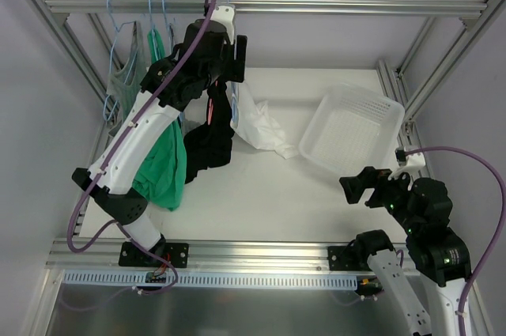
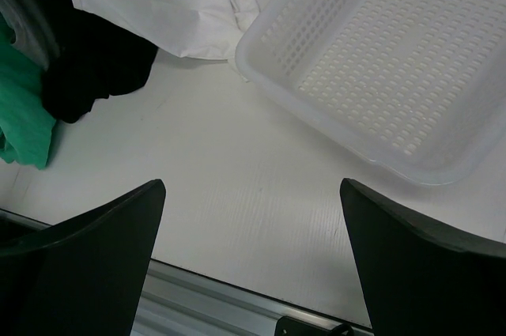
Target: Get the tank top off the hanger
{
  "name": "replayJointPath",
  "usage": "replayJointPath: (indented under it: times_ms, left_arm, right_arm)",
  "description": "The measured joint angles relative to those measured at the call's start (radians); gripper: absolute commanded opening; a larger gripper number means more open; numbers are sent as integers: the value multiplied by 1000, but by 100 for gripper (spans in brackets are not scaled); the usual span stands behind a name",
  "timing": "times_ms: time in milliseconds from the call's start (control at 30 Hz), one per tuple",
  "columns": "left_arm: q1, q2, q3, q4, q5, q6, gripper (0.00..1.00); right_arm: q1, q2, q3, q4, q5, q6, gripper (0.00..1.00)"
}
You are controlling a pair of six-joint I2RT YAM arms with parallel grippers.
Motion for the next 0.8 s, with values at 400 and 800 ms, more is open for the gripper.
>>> replayJointPath:
  times_ms: [400, 800]
  left_arm:
    - [0, 58, 6, 16, -23, -1, 30]
    - [0, 80, 41, 18, -48, -19, 0]
  right_arm:
    - [0, -31, -12, -2, -33, 3, 100]
    - [0, -35, -28, -2, -42, 14, 100]
